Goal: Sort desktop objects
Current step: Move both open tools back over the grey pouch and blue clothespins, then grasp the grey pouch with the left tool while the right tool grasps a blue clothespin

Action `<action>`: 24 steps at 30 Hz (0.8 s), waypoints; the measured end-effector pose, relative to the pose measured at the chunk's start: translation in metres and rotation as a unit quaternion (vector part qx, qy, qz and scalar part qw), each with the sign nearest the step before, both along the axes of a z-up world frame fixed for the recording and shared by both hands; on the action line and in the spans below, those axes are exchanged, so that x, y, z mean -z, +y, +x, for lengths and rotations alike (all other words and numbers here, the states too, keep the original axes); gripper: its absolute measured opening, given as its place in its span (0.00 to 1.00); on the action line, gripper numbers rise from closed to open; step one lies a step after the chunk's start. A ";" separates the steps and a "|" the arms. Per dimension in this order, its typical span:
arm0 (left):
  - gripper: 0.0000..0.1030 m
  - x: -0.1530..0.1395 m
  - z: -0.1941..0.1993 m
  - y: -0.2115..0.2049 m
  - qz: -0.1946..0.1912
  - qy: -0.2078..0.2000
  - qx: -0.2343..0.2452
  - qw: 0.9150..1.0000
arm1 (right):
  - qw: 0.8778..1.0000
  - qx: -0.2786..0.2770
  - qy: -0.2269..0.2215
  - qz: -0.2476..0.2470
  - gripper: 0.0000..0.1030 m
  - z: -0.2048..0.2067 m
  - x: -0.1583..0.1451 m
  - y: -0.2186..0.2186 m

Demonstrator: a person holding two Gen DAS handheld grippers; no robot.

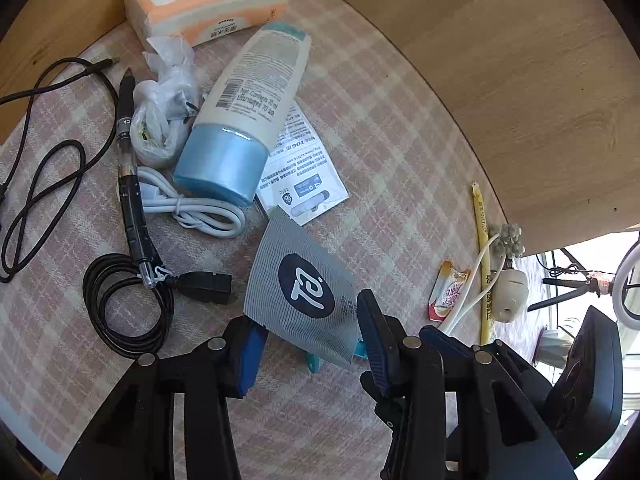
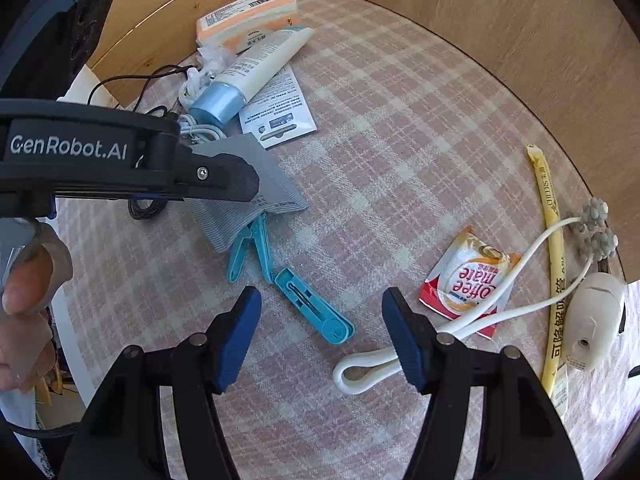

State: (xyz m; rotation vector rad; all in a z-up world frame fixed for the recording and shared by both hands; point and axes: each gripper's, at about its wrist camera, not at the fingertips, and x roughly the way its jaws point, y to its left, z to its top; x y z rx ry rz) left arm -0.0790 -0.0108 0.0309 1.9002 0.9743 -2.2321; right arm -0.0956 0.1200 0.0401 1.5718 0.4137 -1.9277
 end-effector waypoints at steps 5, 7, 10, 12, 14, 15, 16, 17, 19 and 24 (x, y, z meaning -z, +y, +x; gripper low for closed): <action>0.25 0.002 -0.003 0.004 -0.007 -0.005 0.005 1.000 | 1.000 -0.008 -0.004 0.008 0.50 0.004 0.006 0.001; 0.20 0.002 -0.003 0.005 -0.009 -0.005 0.005 1.000 | 1.000 -0.007 -0.007 0.011 0.39 0.005 0.009 0.002; 0.17 -0.001 -0.003 0.008 -0.018 0.001 0.013 1.000 | 1.000 0.001 -0.006 0.008 0.34 0.004 0.010 0.004; 0.14 -0.005 -0.003 0.010 -0.027 0.007 0.019 0.999 | 1.000 0.003 -0.009 0.003 0.29 0.004 0.009 0.004; 0.12 -0.010 -0.003 0.012 -0.036 0.013 0.024 0.999 | 1.000 0.000 -0.011 0.002 0.25 0.004 0.008 0.004; 0.11 -0.012 -0.002 0.013 -0.041 0.016 0.027 0.999 | 1.000 -0.004 -0.010 0.001 0.19 0.005 0.008 0.002; 0.11 -0.014 -0.002 0.014 -0.046 0.019 0.029 0.998 | 1.000 -0.006 -0.009 0.000 0.14 0.006 0.007 0.002; 0.10 -0.016 -0.001 0.015 -0.050 0.023 0.031 0.998 | 1.000 -0.005 -0.010 -0.004 0.14 0.008 0.006 0.001; 0.10 -0.019 0.000 0.016 -0.054 0.027 0.034 0.998 | 1.000 0.002 -0.013 -0.016 0.12 0.009 0.004 0.004; 0.08 -0.026 0.004 0.013 -0.059 0.035 0.037 0.997 | 0.999 0.015 -0.013 -0.032 0.12 0.021 0.001 0.020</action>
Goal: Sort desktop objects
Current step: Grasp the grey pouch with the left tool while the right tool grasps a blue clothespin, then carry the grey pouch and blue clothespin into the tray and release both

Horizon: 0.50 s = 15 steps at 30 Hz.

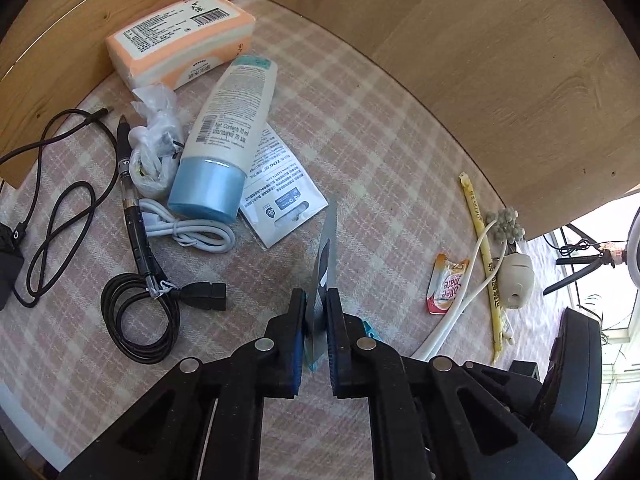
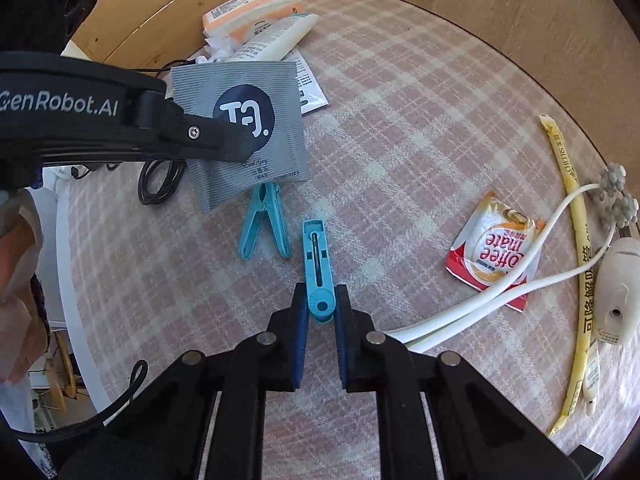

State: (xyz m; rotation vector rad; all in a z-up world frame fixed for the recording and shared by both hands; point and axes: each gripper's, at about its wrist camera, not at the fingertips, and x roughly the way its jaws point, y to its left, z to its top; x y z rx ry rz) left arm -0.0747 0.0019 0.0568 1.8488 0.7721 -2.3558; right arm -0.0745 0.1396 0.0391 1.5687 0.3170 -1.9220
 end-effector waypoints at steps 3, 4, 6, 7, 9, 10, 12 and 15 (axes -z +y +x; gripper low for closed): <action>0.08 -0.005 0.006 0.002 0.003 0.006 0.003 1.000 | 1.000 0.016 0.001 -0.019 0.12 0.006 -0.011 0.022; 0.08 -0.007 0.007 0.002 0.001 0.009 0.005 1.000 | 0.999 0.021 0.002 -0.026 0.12 0.008 -0.016 0.026; 0.08 -0.012 0.011 0.003 0.004 0.013 0.008 1.000 | 0.999 0.031 0.011 -0.033 0.12 0.011 -0.026 0.033; 0.08 -0.014 0.013 0.004 0.007 0.016 0.011 1.000 | 0.999 0.037 0.015 -0.035 0.12 0.012 -0.030 0.036; 0.08 -0.020 0.017 0.009 0.009 0.020 0.017 1.000 | 0.998 0.052 0.020 -0.037 0.12 0.016 -0.039 0.045; 0.08 -0.023 0.019 0.012 0.010 0.024 0.021 0.999 | 0.997 0.060 0.021 -0.036 0.12 0.018 -0.043 0.049; 0.08 -0.030 0.025 0.019 0.010 0.030 0.031 0.999 | 0.996 0.076 0.020 -0.037 0.12 0.024 -0.051 0.059; 0.08 -0.042 0.037 0.031 0.006 0.040 0.049 0.998 | 0.994 0.099 0.026 -0.036 0.12 0.033 -0.064 0.075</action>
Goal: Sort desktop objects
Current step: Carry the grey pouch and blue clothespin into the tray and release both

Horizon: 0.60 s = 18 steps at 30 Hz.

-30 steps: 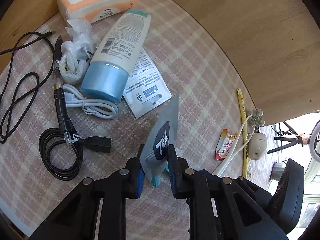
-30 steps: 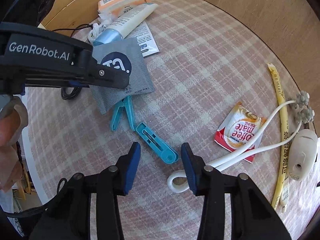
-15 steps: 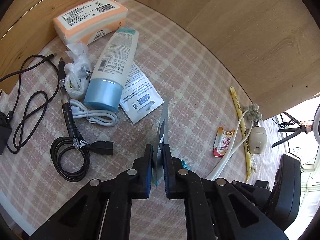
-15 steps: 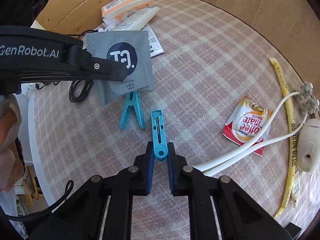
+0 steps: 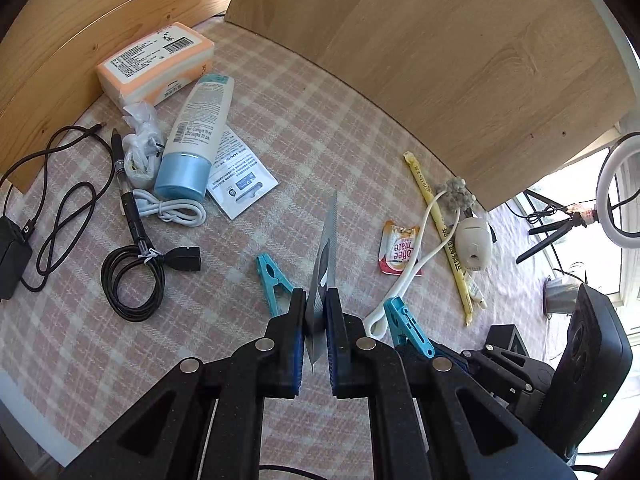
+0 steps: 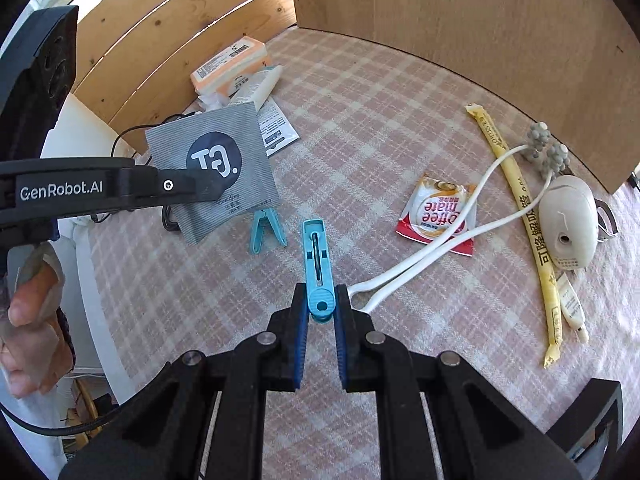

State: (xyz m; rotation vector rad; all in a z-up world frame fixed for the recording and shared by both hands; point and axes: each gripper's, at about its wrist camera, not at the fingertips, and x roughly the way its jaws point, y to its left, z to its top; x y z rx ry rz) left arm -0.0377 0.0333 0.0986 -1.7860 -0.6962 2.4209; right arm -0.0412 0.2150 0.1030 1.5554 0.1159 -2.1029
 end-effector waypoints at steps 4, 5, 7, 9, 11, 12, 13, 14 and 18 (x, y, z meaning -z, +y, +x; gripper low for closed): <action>0.08 -0.018 0.018 0.027 -0.028 0.016 0.037 0.999 | 0.999 0.034 0.004 -0.014 0.12 0.019 -0.021 0.025; 0.08 -0.023 0.023 0.035 -0.037 0.021 0.049 0.998 | 0.999 0.041 0.009 -0.017 0.12 0.020 -0.029 0.032; 0.08 -0.032 0.033 0.050 -0.056 0.031 0.073 0.995 | 0.998 0.056 0.017 -0.019 0.12 0.039 -0.039 0.037; 0.08 -0.039 0.044 0.066 -0.070 0.041 0.097 0.992 | 0.997 0.070 0.024 -0.020 0.12 0.046 -0.039 0.037; 0.08 -0.045 0.055 0.083 -0.078 0.048 0.122 0.988 | 0.996 0.086 0.032 -0.020 0.12 0.057 -0.047 0.048; 0.08 -0.048 0.061 0.091 -0.082 0.051 0.134 0.986 | 0.995 0.094 0.035 -0.020 0.12 0.062 -0.050 0.057; 0.08 -0.051 0.066 0.099 -0.086 0.055 0.146 0.984 | 0.994 0.102 0.037 -0.019 0.12 0.067 -0.053 0.064; 0.08 -0.053 0.070 0.107 -0.089 0.059 0.158 0.982 | 0.993 0.111 0.039 -0.020 0.12 0.070 -0.055 0.069; 0.08 -0.062 0.089 0.140 -0.093 0.070 0.202 0.973 | 0.988 0.144 0.047 -0.023 0.12 0.086 -0.063 0.092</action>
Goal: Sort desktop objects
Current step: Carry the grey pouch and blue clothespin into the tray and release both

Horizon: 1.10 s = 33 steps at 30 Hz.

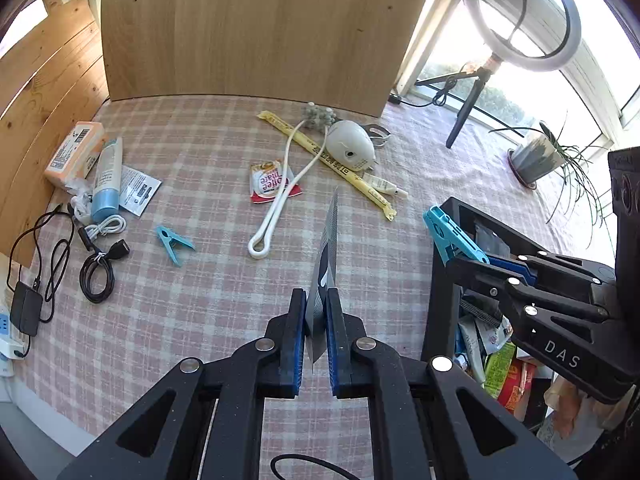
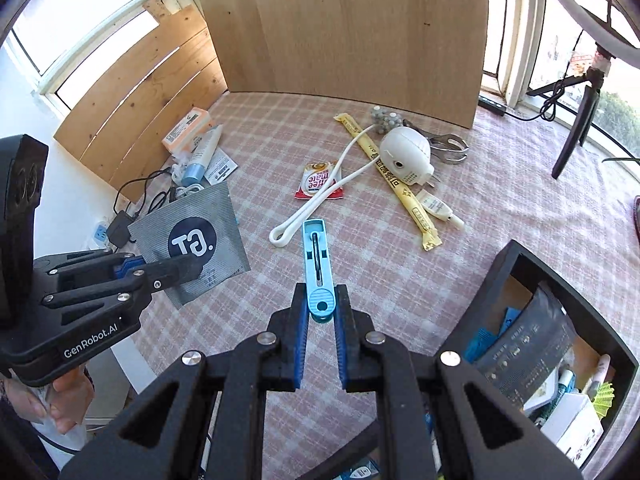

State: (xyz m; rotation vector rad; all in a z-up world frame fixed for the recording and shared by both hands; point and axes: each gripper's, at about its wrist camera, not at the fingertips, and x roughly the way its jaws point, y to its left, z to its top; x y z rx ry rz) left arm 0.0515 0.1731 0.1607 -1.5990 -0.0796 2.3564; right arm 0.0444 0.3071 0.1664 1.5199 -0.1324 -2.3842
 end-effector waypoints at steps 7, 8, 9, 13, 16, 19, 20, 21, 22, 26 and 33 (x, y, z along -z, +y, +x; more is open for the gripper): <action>0.08 0.001 0.022 0.056 0.007 -0.012 0.074 0.997 | 0.997 0.078 0.006 0.001 0.12 0.040 -0.002 0.058; 0.08 0.002 0.026 0.066 0.007 -0.014 0.086 0.996 | 0.996 0.091 0.006 0.003 0.12 0.048 -0.002 0.069; 0.08 0.004 0.030 0.074 0.007 -0.016 0.096 0.995 | 0.995 0.104 0.004 0.004 0.12 0.055 -0.002 0.080; 0.08 0.012 0.046 0.105 0.009 -0.030 0.134 0.991 | 0.988 0.156 -0.005 0.011 0.12 0.084 0.006 0.120; 0.08 0.020 0.056 0.127 0.008 -0.042 0.155 0.987 | 0.982 0.190 -0.011 0.017 0.12 0.103 0.012 0.145; 0.08 0.023 0.067 0.145 0.002 -0.043 0.175 0.984 | 0.976 0.218 -0.014 0.015 0.12 0.120 0.016 0.166; 0.08 0.023 0.070 0.150 0.002 -0.041 0.182 0.983 | 0.974 0.225 -0.014 0.015 0.12 0.125 0.017 0.171; 0.08 0.023 0.074 0.156 0.001 -0.040 0.189 0.981 | 0.973 0.231 -0.014 0.016 0.12 0.130 0.017 0.176; 0.08 0.023 0.077 0.160 -0.001 -0.038 0.195 0.980 | 0.971 0.236 -0.013 0.017 0.12 0.134 0.017 0.180; 0.08 0.022 0.087 0.175 -0.007 -0.033 0.217 0.976 | 0.966 0.257 -0.014 0.020 0.12 0.145 0.017 0.195; 0.08 0.024 0.095 0.190 -0.011 -0.034 0.235 0.971 | 0.961 0.275 -0.016 0.024 0.12 0.157 0.018 0.208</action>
